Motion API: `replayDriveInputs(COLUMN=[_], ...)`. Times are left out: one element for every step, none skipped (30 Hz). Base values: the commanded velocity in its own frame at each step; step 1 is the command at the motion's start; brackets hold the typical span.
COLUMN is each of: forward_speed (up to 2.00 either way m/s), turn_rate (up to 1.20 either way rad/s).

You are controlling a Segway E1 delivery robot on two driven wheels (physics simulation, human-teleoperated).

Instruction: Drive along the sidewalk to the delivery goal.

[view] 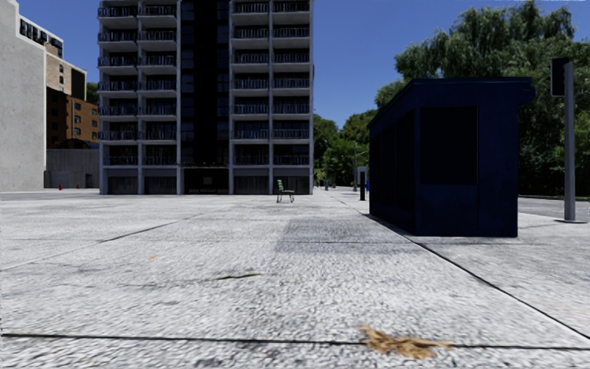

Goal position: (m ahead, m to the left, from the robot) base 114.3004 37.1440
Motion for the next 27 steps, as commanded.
replayDriveInputs(forward_speed=[1.57,1.57,1.57,1.57,1.57,2.00,2.00,2.00,2.00,2.00,2.00,2.00,2.00,2.00,2.00,2.00,2.00,2.00,2.00,2.00,2.00,2.00,2.00,2.00,2.00,2.00,2.00], turn_rate=[-0.26,-0.26,-0.26,-0.26,-0.26,-0.26,-0.26,-0.26,-0.26,-0.26,-0.26,-0.26,-0.26,-0.26,-0.26,-0.26,-0.26,-0.21,-0.16,-0.14,-0.11,-0.08,-0.06,-0.06,-0.05,-0.04,-0.04])
